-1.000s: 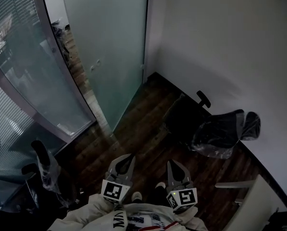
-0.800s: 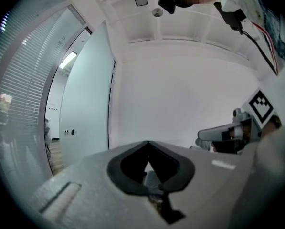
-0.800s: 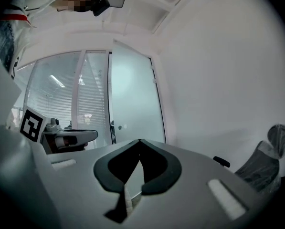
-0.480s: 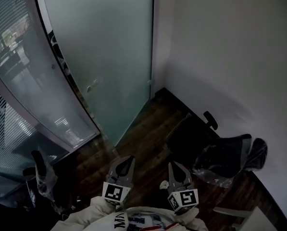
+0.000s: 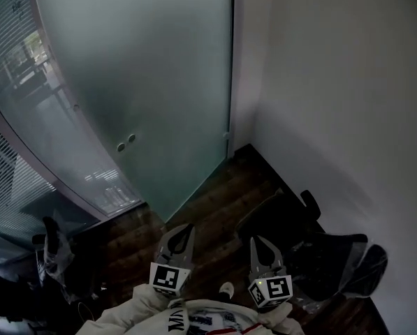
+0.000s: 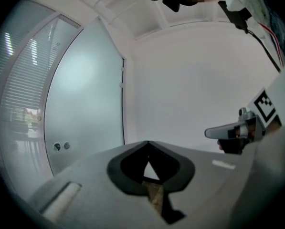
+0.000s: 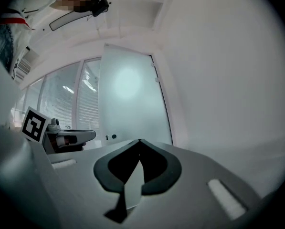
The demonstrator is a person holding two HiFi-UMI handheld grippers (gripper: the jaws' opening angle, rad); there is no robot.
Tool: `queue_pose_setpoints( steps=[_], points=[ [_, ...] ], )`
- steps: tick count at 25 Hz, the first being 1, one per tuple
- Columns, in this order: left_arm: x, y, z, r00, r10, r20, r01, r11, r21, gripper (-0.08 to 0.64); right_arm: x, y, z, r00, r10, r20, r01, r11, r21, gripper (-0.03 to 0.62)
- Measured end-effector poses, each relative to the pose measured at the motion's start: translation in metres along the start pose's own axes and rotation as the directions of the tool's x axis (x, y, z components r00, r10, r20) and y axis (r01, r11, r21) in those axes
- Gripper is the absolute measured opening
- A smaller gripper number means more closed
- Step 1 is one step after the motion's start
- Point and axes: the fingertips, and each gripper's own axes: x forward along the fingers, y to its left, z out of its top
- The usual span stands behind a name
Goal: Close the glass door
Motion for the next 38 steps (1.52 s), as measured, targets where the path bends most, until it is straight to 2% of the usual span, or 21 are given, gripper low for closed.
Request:
queue_pose_setpoints(
  steps=[5,8,11,15,18,22,29,35,38],
  points=[
    [0.012,-0.002,0.004,0.997,0.052,-0.052,-0.051,0.999,0.013,0.003,0.037,-0.015,-0.016,0.996,0.087,-0.033,-0.085,0.995,0.052,0.006],
    [0.003,0.022,-0.017,0.989,0.133,-0.070,-0.130,0.991,0.036,0.003,0.061,-0.004,-0.025,0.986,0.158,-0.050,-0.154,0.985,0.081,0.006],
    [-0.008,0.051,-0.026,0.971,0.214,-0.110,-0.214,0.977,0.010,0.003,0.086,0.016,-0.037,0.968,0.235,-0.082,-0.227,0.969,0.094,0.006],
    [-0.016,0.092,-0.046,0.954,0.272,-0.124,-0.275,0.961,-0.011,0.003,0.125,0.047,-0.047,0.945,0.306,-0.118,-0.298,0.951,0.083,0.006],
    [-0.011,0.129,-0.048,0.952,0.287,-0.109,-0.291,0.956,-0.022,0.002,0.160,0.070,-0.045,0.939,0.323,-0.119,-0.318,0.946,0.062,0.006],
    [0.003,0.186,-0.030,0.950,0.305,-0.069,-0.307,0.952,-0.017,0.003,0.216,0.103,-0.034,0.933,0.343,-0.112,-0.342,0.939,0.030,0.006],
    [0.010,0.294,-0.027,0.925,0.377,-0.040,-0.378,0.926,-0.010,0.003,0.308,0.177,-0.038,0.904,0.409,-0.129,-0.412,0.911,0.002,0.006],
    [-0.005,0.362,-0.041,0.913,0.408,-0.024,-0.408,0.913,-0.019,0.003,0.361,0.227,-0.051,0.895,0.412,-0.170,-0.414,0.910,0.023,0.006],
    [-0.013,0.388,-0.044,0.910,0.412,-0.046,-0.414,0.910,-0.031,0.003,0.380,0.244,-0.058,0.900,0.393,-0.188,-0.398,0.917,0.014,0.006]
  ],
)
